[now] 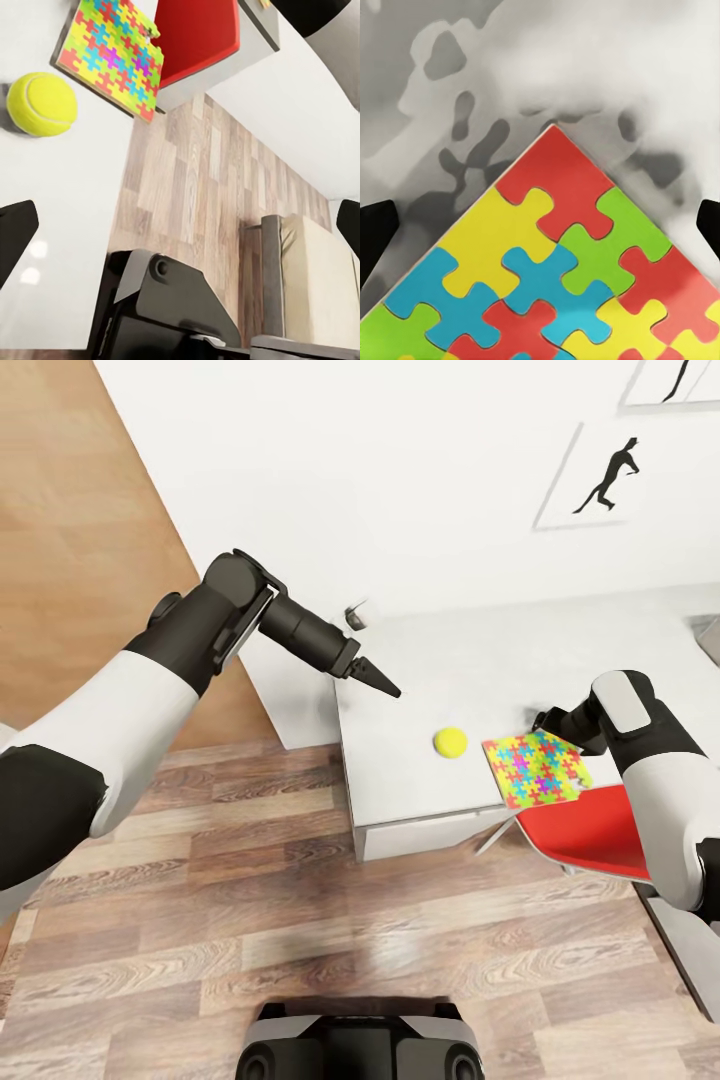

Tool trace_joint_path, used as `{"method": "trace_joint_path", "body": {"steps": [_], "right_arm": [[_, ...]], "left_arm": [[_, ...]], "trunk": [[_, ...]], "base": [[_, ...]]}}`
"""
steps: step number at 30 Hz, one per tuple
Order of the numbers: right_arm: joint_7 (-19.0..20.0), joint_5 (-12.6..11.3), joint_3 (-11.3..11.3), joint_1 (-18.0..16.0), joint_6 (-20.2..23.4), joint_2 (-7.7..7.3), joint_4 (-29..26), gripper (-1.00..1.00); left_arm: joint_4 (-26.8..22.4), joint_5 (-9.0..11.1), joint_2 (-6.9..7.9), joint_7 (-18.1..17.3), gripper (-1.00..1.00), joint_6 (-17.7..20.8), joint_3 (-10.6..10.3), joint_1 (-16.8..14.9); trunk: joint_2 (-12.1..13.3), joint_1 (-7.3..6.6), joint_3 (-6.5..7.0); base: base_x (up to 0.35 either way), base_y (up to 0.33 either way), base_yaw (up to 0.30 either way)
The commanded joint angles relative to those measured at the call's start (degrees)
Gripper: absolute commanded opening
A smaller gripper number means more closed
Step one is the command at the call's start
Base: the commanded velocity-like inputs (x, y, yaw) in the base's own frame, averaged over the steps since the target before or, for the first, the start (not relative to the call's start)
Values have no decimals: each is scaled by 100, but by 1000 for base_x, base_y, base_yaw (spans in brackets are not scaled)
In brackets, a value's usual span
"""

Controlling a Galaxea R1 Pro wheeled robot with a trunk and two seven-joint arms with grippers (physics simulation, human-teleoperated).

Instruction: Put all the toys in the child's room - the three board games (two on the bed and one on the table), the two jigsaw puzzles on the table, and the tennis ball on the table - inside the toy box on the table in the child's room.

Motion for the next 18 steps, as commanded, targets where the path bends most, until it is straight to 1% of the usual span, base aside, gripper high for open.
{"method": "trace_joint_path", "body": {"steps": [1, 18], "right_arm": [[-39, -219, -4, 1, -16, 2, 332, 100], [-34, -219, -4, -3, -16, 1, 332, 100]], "left_arm": [[1, -48, -6, -46, 100, 60, 0, -5], [1, -48, -10, -46, 100, 60, 1, -5]], "trunk": [[-6, 5, -9], [-6, 5, -9]], "base": [[-44, 2, 0], [-64, 0, 0]]}}
